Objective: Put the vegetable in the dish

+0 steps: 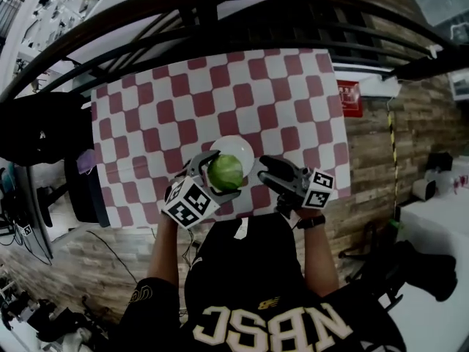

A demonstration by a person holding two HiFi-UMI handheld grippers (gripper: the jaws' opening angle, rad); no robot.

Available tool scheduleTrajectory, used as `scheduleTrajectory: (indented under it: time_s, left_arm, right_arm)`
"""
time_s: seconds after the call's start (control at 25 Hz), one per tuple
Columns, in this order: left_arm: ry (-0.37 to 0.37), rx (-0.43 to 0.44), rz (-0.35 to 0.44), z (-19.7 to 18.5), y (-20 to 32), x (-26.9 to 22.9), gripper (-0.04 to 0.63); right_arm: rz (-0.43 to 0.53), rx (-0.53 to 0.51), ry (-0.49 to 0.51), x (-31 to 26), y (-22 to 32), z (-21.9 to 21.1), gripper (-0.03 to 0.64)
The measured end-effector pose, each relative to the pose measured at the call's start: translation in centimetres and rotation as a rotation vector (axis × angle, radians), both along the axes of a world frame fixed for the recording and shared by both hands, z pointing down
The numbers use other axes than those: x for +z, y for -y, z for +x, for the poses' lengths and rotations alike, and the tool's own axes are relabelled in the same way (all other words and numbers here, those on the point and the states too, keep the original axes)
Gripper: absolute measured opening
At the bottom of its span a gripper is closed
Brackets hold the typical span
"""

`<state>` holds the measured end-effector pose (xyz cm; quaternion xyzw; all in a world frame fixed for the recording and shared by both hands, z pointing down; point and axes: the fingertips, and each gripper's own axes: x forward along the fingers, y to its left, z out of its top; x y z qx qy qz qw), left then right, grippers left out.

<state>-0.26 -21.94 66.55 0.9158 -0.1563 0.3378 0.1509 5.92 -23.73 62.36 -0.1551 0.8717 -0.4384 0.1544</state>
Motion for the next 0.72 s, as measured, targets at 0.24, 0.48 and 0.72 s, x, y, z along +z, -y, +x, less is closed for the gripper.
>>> scheduleTrajectory:
  time_s: [0.24, 0.48, 0.72]
  left_arm:
    - [0.286, 0.044, -0.012, 0.9, 1.2, 7.9, 0.499]
    - [0.414, 0.089, -0.029, 1.0, 1.5, 12.8, 0.499]
    - [0.467, 0.12, 0.015, 1.1, 1.5, 13.8, 0.499]
  right_arm:
    - [0.01, 0.082, -0.013, 0.2, 0.4, 2.2, 0.219]
    - [-0.005, 0.094, 0.006, 0.9, 0.2, 2.2, 0.219]
    - [-0.023, 0.112, -0.051, 1.8, 0.4, 2.9, 0.219]
